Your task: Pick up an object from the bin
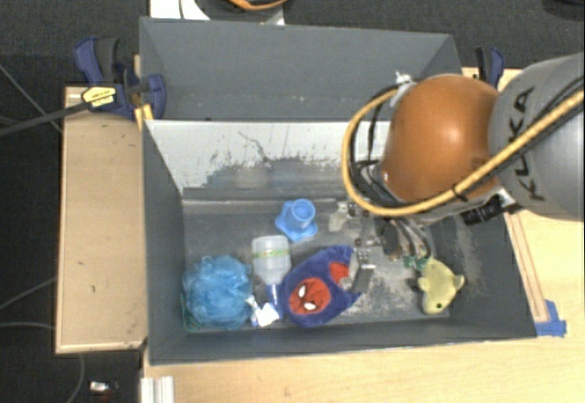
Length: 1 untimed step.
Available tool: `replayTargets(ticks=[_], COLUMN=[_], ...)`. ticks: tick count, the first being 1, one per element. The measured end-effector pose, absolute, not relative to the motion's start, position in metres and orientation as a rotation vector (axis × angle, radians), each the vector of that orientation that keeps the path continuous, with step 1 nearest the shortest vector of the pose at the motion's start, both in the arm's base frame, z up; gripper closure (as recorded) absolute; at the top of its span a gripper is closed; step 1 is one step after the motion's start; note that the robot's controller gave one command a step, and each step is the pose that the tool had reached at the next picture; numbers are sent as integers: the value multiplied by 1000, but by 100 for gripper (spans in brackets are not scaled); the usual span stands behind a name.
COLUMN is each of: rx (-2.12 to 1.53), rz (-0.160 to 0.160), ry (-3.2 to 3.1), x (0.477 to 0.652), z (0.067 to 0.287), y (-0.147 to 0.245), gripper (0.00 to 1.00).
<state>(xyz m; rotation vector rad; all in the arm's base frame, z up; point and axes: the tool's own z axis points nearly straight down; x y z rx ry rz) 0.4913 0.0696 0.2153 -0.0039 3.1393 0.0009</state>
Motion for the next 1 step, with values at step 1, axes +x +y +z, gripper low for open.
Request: replayTargets(ticks=[1], rx=[-1], rz=[1], ry=[3139], x=[491], z=[215], y=[70], gripper=[0])
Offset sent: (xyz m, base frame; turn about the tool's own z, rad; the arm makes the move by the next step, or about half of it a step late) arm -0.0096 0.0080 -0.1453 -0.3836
